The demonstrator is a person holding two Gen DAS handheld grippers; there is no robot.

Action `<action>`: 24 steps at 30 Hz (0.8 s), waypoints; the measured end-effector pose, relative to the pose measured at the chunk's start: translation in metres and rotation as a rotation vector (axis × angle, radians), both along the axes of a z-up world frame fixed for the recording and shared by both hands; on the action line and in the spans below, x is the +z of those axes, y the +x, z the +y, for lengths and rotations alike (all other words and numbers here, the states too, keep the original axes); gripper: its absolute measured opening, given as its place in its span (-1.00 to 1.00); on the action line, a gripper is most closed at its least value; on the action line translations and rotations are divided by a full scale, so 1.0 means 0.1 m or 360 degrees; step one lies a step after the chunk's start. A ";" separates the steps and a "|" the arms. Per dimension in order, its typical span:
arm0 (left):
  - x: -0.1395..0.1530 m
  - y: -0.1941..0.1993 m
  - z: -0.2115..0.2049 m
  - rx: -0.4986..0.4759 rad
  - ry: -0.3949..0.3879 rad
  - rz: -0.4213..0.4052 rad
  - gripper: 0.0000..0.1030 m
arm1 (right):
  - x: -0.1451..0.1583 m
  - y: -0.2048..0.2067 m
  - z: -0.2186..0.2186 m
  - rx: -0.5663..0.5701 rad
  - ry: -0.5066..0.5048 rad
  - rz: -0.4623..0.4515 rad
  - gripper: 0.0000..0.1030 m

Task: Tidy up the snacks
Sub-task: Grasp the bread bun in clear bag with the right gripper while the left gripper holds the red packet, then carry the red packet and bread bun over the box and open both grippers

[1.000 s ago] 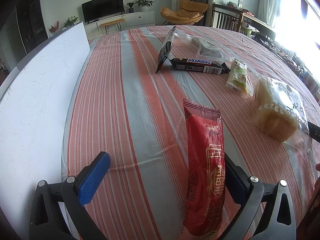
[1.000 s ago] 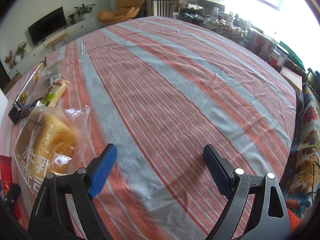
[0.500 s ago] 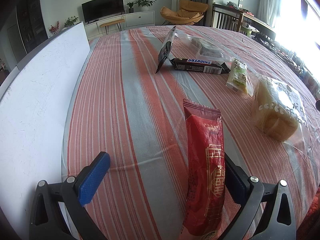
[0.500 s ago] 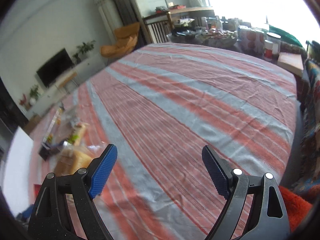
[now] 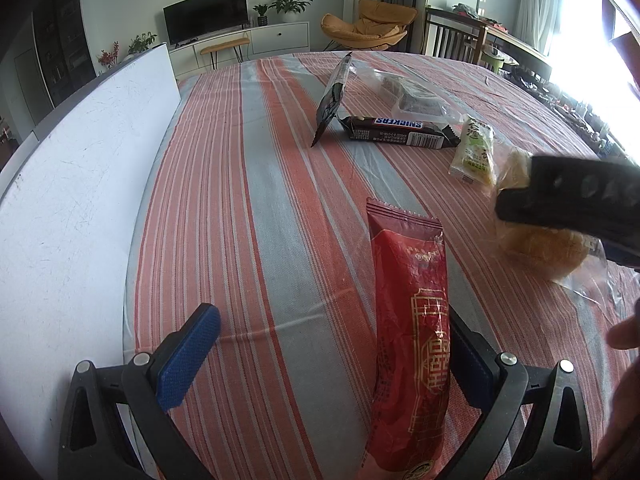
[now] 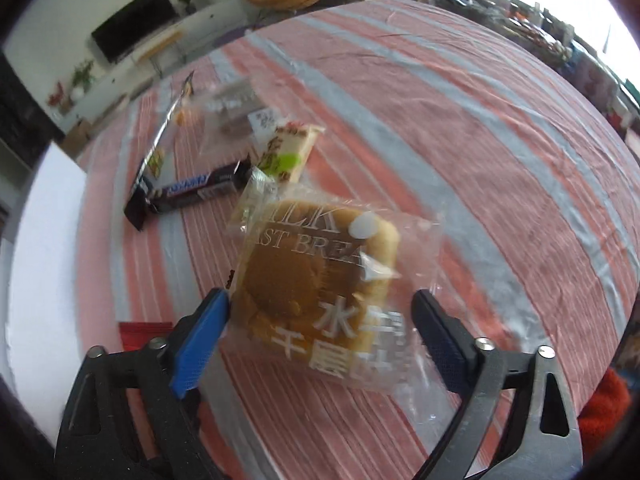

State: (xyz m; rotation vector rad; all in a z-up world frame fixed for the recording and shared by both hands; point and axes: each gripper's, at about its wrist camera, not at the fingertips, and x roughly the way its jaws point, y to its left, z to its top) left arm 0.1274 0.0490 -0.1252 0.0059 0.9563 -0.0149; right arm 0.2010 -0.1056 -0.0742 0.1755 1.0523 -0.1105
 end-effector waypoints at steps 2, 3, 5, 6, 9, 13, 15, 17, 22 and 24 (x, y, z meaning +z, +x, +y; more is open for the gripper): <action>0.00 0.00 0.00 0.0000 0.0000 0.0000 1.00 | -0.03 -0.04 -0.05 0.0011 0.0023 -0.0063 0.90; 0.00 0.00 0.00 -0.0001 0.0001 0.0000 1.00 | -0.04 -0.07 -0.07 0.0044 0.0029 -0.0072 0.89; 0.00 0.01 0.00 -0.0008 0.0005 0.0009 1.00 | -0.04 -0.11 -0.14 0.0121 0.0021 -0.0067 0.85; 0.01 0.01 -0.01 -0.0029 0.0003 0.0029 0.99 | -0.04 -0.13 -0.20 0.0130 0.0045 -0.0060 0.84; 0.09 -0.05 -0.10 -0.0163 0.0010 0.0017 0.08 | 0.09 -0.31 -0.39 0.0145 0.0116 -0.0116 0.54; 0.19 -0.14 -0.22 -0.0267 0.0004 0.0065 -0.74 | 0.30 -0.61 -0.58 0.0121 0.0306 -0.0221 0.43; 0.30 -0.23 -0.19 -0.0270 -0.0129 0.0066 -0.74 | 0.43 -0.81 -0.67 0.0092 0.0382 -0.0310 0.42; 0.48 -0.36 -0.18 -0.0291 -0.0229 0.0029 -0.74 | 0.58 -0.97 -0.74 0.0091 0.0436 -0.0397 0.42; 1.05 -0.66 -0.09 -0.0344 -0.0392 -0.0099 -0.75 | 1.02 -1.15 -0.64 0.0172 0.0519 -0.0559 0.42; 1.28 -0.80 0.02 -0.0341 -0.0461 -0.0156 -0.75 | 1.16 -1.17 -0.57 0.0219 0.0595 -0.0590 0.43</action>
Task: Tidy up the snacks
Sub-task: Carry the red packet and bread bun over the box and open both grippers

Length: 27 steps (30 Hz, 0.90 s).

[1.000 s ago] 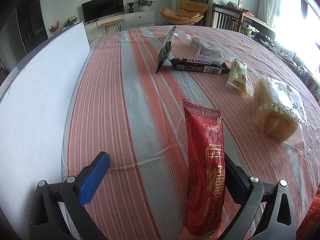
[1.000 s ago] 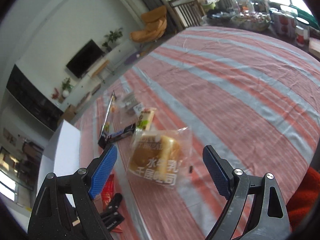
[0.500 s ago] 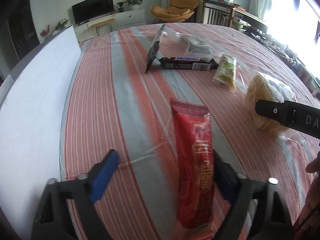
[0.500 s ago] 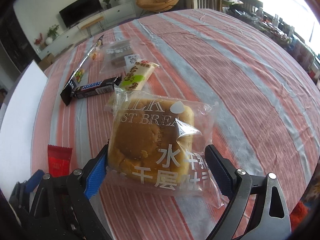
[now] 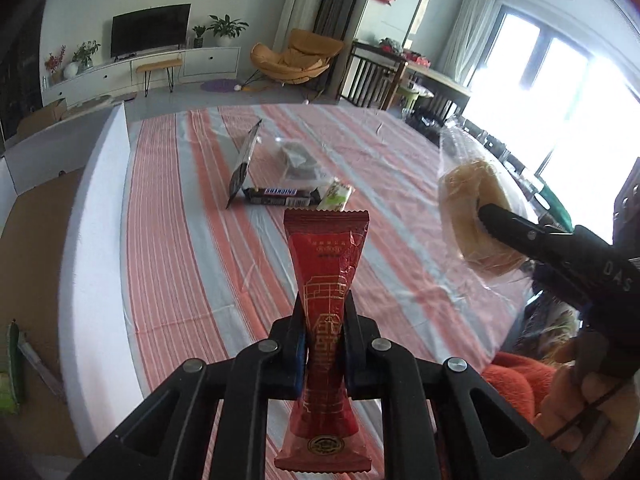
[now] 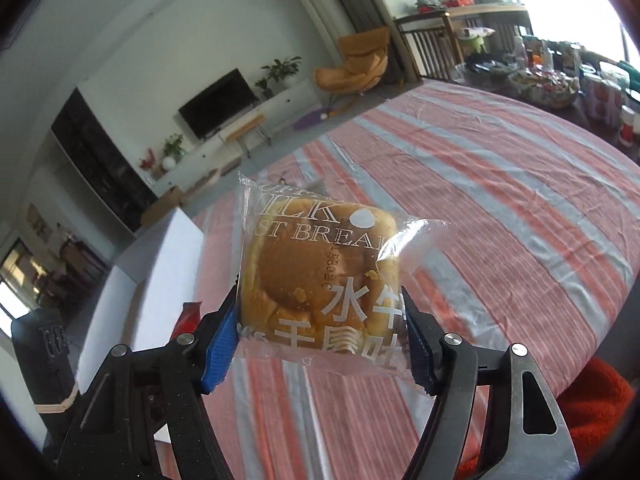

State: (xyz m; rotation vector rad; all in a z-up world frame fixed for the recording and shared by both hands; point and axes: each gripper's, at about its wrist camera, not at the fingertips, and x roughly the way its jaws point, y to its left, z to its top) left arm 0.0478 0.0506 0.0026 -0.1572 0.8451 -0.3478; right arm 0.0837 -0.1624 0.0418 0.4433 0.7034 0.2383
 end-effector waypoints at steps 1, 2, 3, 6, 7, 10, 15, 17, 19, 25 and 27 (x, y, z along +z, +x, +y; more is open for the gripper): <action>0.12 -0.07 0.07 0.0011 -0.0028 -0.0024 -0.75 | 0.07 -0.02 0.05 0.0032 0.0035 -0.0014 0.43; 0.23 -0.15 0.16 0.0026 -0.0062 -0.0048 -0.75 | 0.14 -0.05 0.11 0.0069 0.0061 -0.0029 0.43; 0.33 -0.23 0.26 0.0043 -0.0091 -0.0074 -0.74 | 0.21 -0.10 0.18 0.0111 0.0079 -0.0049 0.43; 0.59 -0.42 0.62 0.0141 -0.0094 -0.0140 -0.75 | 0.39 -0.19 0.39 0.0279 0.0214 -0.0097 0.43; 0.65 -0.47 0.77 0.0189 -0.0089 -0.0155 -0.75 | 0.43 -0.20 0.45 0.0335 0.0289 -0.0103 0.43; 0.79 -0.62 1.29 0.0374 -0.0071 -0.0196 -0.75 | 0.56 -0.17 0.69 0.0517 0.0434 -0.0097 0.43; 0.76 -0.80 2.11 0.0702 0.0038 -0.0225 -0.75 | 0.75 -0.06 1.42 0.0839 0.0457 -0.0076 0.43; 0.65 -0.79 2.38 0.0795 0.0041 -0.0184 -0.74 | 0.76 -0.03 1.76 0.0935 0.0409 -0.0086 0.43; 0.51 -0.76 2.58 0.0875 0.0090 -0.0150 -0.74 | 0.70 -0.01 2.08 0.1012 0.0363 -0.0077 0.43; 0.10 -0.70 2.84 0.1040 0.0249 -0.0075 -0.64 | 0.18 0.03 2.98 0.1148 -0.0106 -0.0073 0.67; 0.01 -0.65 2.90 0.1140 0.0326 -0.0054 -0.06 | -0.04 -0.01 3.26 0.1239 -0.0471 -0.0035 0.67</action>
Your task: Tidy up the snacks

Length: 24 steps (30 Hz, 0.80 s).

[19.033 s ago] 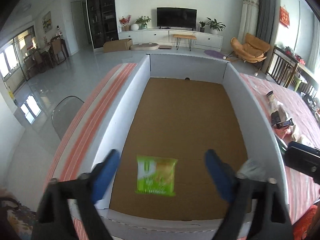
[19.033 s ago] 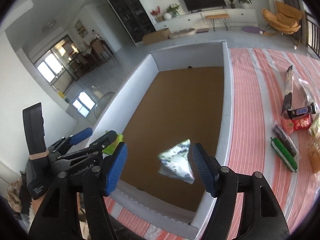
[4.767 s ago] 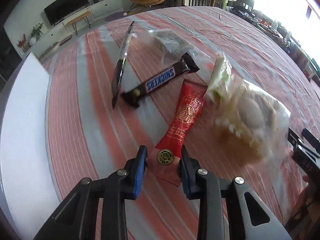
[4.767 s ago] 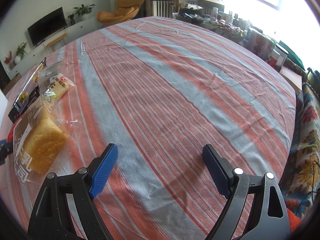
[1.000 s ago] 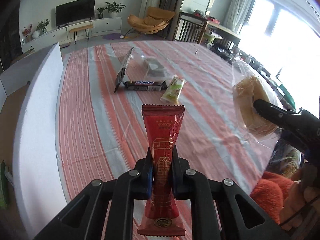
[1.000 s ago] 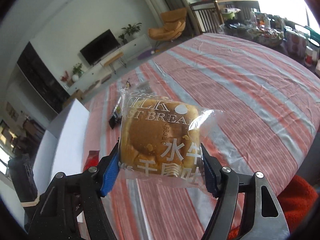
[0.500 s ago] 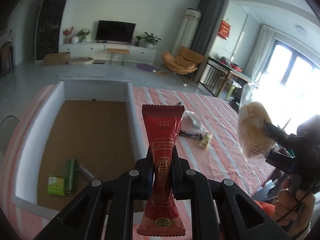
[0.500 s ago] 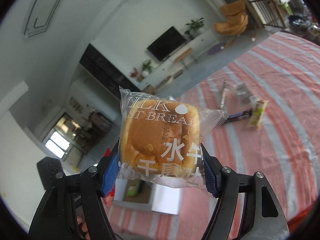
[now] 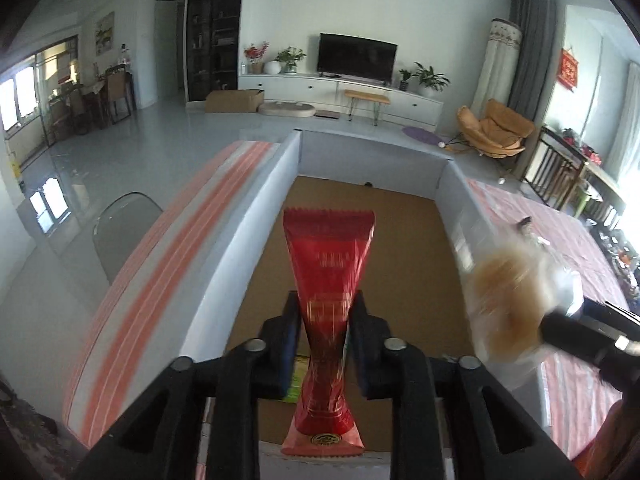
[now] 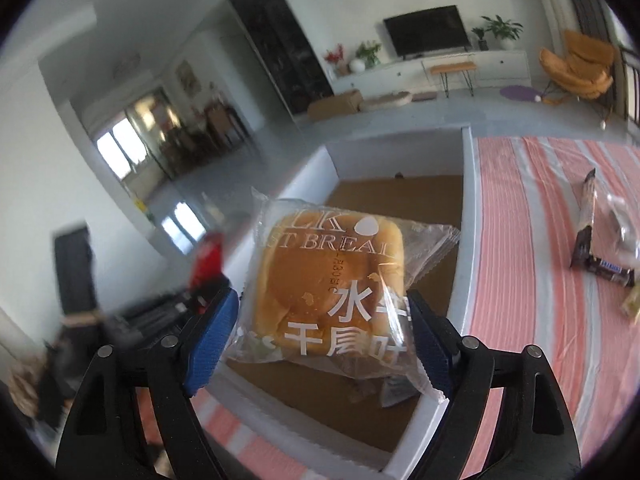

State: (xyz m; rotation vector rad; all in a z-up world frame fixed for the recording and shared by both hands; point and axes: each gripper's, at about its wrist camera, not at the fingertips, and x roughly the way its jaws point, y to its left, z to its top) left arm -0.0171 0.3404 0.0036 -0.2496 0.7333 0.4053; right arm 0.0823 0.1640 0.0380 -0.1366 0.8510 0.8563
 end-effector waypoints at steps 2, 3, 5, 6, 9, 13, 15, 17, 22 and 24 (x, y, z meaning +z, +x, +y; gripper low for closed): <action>-0.06 -0.02 0.08 0.0109 0.0017 -0.0019 0.71 | -0.05 -0.12 0.01 0.0039 -0.0048 -0.0114 0.66; -0.08 -0.05 0.10 0.0136 0.0009 -0.0061 0.78 | -0.04 -0.16 -0.06 0.0061 0.0001 -0.0125 0.66; -0.10 -0.09 0.12 0.0153 -0.0006 -0.0105 0.80 | -0.02 -0.18 -0.16 0.0084 0.0071 -0.0107 0.67; -0.12 -0.09 0.16 0.0151 -0.0012 -0.0100 0.81 | -0.01 -0.17 -0.22 0.0080 0.0078 -0.0108 0.67; -0.11 -0.06 0.15 0.0132 -0.0045 -0.0113 0.82 | 0.01 -0.17 -0.35 0.0069 0.0107 -0.0108 0.67; -0.04 -0.06 -0.04 0.0082 -0.0039 -0.0142 0.82 | 0.01 -0.20 -0.48 -0.0005 0.0138 -0.0157 0.67; -0.01 -0.05 -0.17 0.0039 -0.0026 -0.0143 0.82 | -0.01 -0.18 -0.60 -0.0048 0.0161 -0.0165 0.67; 0.03 0.00 -0.29 -0.0009 -0.0016 -0.0138 0.82 | -0.02 -0.11 -0.70 -0.0079 0.0178 -0.0133 0.67; 0.11 0.11 -0.63 -0.0113 -0.0015 -0.0135 0.82 | -0.09 -0.07 -1.10 -0.0203 0.0221 -0.0109 0.67; 0.14 0.14 -0.77 -0.0157 -0.0037 -0.0136 0.82 | -0.16 -0.06 -1.31 -0.0286 0.0221 -0.0119 0.67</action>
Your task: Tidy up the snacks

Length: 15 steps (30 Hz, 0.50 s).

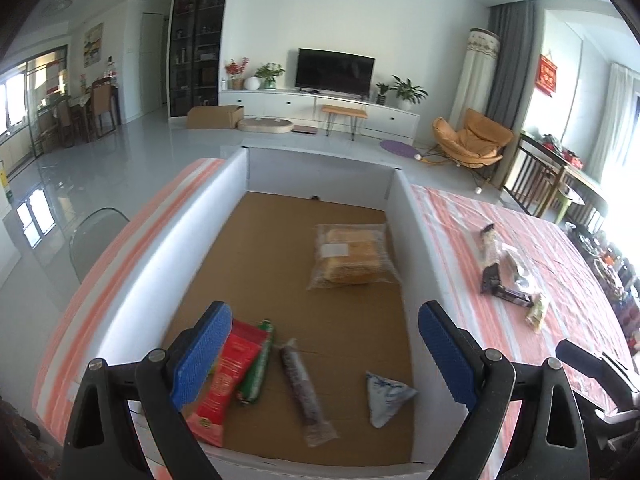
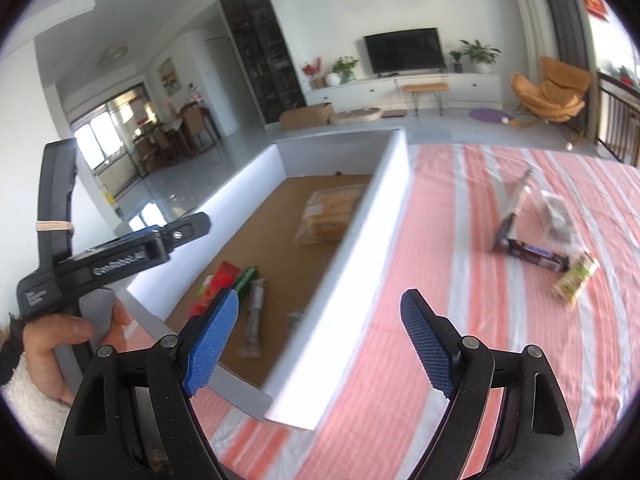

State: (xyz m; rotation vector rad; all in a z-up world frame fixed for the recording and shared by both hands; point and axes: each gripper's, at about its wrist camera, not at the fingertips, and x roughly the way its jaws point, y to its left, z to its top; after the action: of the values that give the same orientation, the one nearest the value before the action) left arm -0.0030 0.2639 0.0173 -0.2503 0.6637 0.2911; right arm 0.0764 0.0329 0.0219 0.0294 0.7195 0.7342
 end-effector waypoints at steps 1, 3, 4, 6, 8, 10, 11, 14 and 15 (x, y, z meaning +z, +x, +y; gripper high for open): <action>0.01 0.01 -0.08 -0.0031 -0.0009 -0.0001 0.82 | -0.06 0.02 -0.12 -0.0058 -0.0011 0.0001 0.67; 0.01 0.03 -0.26 -0.0103 -0.0017 -0.0005 0.82 | -0.23 0.08 -0.40 -0.0199 -0.0067 0.0007 0.67; 0.02 0.04 -0.37 -0.0144 -0.0014 -0.0005 0.82 | -0.33 0.12 -0.55 -0.0292 -0.0110 0.0015 0.67; 0.00 0.08 -0.60 -0.0243 -0.0002 -0.0002 0.82 | -0.55 0.23 -0.91 -0.0531 -0.0182 0.0081 0.67; -0.02 0.11 -0.86 -0.0354 0.0001 0.0008 0.83 | -0.72 0.32 -1.30 -0.0751 -0.0184 0.0183 0.67; -0.05 0.16 -1.12 -0.0467 -0.0021 0.0035 0.83 | -0.83 0.38 -1.62 -0.0939 -0.0197 0.0247 0.67; -0.07 0.21 -1.27 -0.0528 -0.0036 0.0057 0.83 | -0.86 0.40 -1.75 -0.1018 -0.0197 0.0262 0.67; -0.16 0.34 -1.74 -0.0717 -0.0062 0.0139 0.83 | -0.92 0.43 -2.03 -0.1215 -0.0109 0.0345 0.67; -0.19 0.39 -1.90 -0.0778 -0.0059 0.0162 0.83 | -0.95 0.45 -2.08 -0.1257 -0.0098 0.0363 0.67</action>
State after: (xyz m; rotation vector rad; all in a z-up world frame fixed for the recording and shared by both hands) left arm 0.0363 0.0740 -0.0022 -0.1028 0.8086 -0.1785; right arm 0.1213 -0.1747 -0.0731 0.3275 0.8644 -0.0506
